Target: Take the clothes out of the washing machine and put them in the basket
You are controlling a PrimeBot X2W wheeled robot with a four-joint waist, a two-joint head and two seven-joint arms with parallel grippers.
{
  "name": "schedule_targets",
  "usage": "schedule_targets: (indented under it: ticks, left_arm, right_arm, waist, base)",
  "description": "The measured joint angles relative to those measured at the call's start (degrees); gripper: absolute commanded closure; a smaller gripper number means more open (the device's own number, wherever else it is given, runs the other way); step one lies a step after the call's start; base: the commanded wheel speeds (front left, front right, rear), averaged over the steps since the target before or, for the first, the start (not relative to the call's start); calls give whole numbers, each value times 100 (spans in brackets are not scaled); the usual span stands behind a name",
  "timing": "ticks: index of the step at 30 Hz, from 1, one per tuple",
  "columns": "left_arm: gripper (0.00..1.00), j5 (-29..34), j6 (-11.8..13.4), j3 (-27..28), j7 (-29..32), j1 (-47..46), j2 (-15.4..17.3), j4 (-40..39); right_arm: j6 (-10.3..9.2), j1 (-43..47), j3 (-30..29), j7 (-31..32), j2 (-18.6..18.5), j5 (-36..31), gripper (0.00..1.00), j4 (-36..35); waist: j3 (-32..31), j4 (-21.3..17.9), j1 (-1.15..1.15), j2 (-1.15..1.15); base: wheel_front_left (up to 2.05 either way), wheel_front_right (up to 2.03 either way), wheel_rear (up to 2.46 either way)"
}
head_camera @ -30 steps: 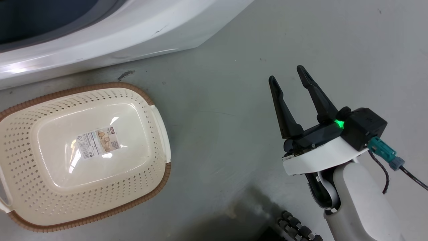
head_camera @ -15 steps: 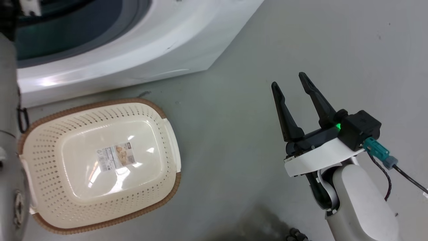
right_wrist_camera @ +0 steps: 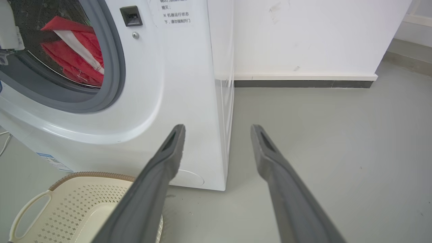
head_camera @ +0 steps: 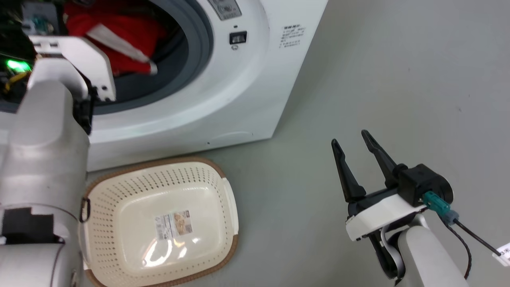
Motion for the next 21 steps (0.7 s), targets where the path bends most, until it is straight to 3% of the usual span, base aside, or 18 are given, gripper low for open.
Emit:
schedule_targets:
  ticks: [7, 13, 17, 21]
  left_arm:
    - [100, -480, -167, 296, -857, 568, -271, 190]
    - [100, -779, -286, 490, -1228, 1084, -436, 52]
    - [100, -835, -342, 542, -1280, 1592, -524, -355]
    - [100, -868, -313, 639, -1285, 2179, -628, -1321]
  right_arm:
    - [0, 315, -99, 0, 0, -41, 0, 75]
    - [0, 593, -136, 0, -2, -92, 0, 107]
    - [0, 775, -176, 22, -1, -110, 0, 124]
    - [0, 922, -263, 87, -1, -137, 0, 67]
  waist:
    - [-720, 178, 0, 0]
    - [-1224, 328, -1, 0]
    - [-1508, 440, -1, 0]
    - [-1738, 577, -1, 0]
  base:
    - [0, 0, 0]
    - [0, 0, 0]
    - [0, 0, 0]
    - [0, 0, 0]
